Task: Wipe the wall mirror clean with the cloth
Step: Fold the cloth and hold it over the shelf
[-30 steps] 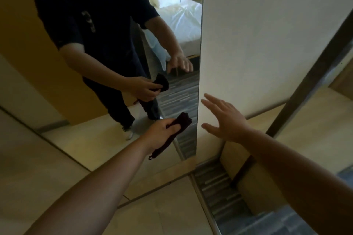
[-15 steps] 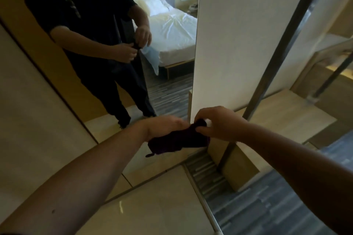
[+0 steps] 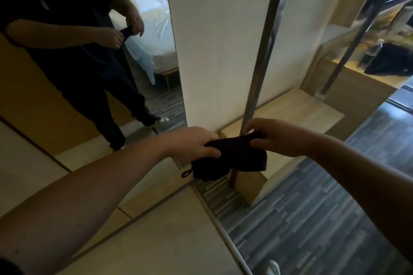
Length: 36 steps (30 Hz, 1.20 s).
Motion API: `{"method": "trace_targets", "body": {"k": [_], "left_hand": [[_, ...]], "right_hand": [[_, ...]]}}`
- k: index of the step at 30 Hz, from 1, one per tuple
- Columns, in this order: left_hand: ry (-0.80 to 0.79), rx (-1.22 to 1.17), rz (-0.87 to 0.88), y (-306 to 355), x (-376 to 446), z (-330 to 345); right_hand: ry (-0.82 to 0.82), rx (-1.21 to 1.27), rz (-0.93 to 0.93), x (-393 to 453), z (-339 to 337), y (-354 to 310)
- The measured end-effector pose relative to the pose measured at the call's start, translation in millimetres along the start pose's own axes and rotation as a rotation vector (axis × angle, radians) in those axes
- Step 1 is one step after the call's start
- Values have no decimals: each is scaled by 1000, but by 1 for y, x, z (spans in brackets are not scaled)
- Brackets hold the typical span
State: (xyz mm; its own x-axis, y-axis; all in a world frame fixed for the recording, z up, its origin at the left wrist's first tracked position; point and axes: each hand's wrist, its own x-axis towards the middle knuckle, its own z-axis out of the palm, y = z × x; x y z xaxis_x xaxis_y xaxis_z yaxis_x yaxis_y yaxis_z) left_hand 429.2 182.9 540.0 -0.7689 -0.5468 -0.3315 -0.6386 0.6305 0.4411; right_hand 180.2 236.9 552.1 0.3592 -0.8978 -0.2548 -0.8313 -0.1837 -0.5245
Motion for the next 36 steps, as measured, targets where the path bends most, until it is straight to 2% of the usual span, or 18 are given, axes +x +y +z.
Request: {"method": "trace_targets", "body": {"k": [6,9,17,27,31,36], "left_hand": [[-32,103,57,46,90,-2],[-53,190,62,66,133,2],[-47,234,34,79,208,33],[-37,175,35,11,292,107],[48,203,63,-14,332,142],[116,230,25,-38,387,183]], "right_hand": [[-163,-229,55,-21,-25,60],[-202,-296,7,-21,-42,111],[-329,-222,-18,-7,-72,216],[-339,-169,168,38,-9,298],[-278,-196,272,61,24,342],[-238,-181,267,97,62,401]]}}
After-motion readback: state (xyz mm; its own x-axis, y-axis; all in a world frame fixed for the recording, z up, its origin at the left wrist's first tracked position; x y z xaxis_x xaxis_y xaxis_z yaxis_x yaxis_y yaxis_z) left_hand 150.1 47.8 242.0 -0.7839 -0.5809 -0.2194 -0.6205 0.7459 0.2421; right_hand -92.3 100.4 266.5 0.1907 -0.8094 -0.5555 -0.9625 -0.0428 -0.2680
